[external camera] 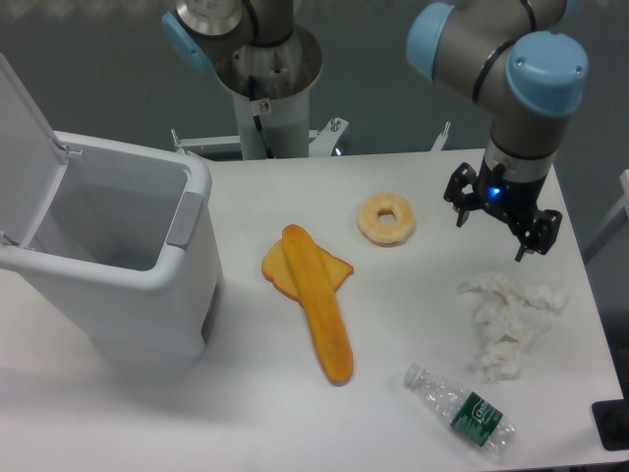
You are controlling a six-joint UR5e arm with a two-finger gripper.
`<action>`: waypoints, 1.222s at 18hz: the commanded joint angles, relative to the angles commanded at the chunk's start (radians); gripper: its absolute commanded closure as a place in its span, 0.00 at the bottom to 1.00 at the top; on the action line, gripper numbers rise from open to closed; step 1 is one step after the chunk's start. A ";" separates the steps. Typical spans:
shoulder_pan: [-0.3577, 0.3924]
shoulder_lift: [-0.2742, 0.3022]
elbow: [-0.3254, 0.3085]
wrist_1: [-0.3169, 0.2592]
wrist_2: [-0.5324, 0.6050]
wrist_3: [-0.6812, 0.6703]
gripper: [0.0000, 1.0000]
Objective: Close the trash can
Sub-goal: 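Move the gripper up and across toward the raised white trash can lid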
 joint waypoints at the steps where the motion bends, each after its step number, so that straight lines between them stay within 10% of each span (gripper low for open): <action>1: -0.002 -0.002 -0.002 0.000 0.002 -0.002 0.00; 9: -0.040 0.063 -0.060 -0.002 -0.003 -0.028 0.00; 22: -0.216 0.356 -0.247 -0.038 -0.014 -0.262 0.00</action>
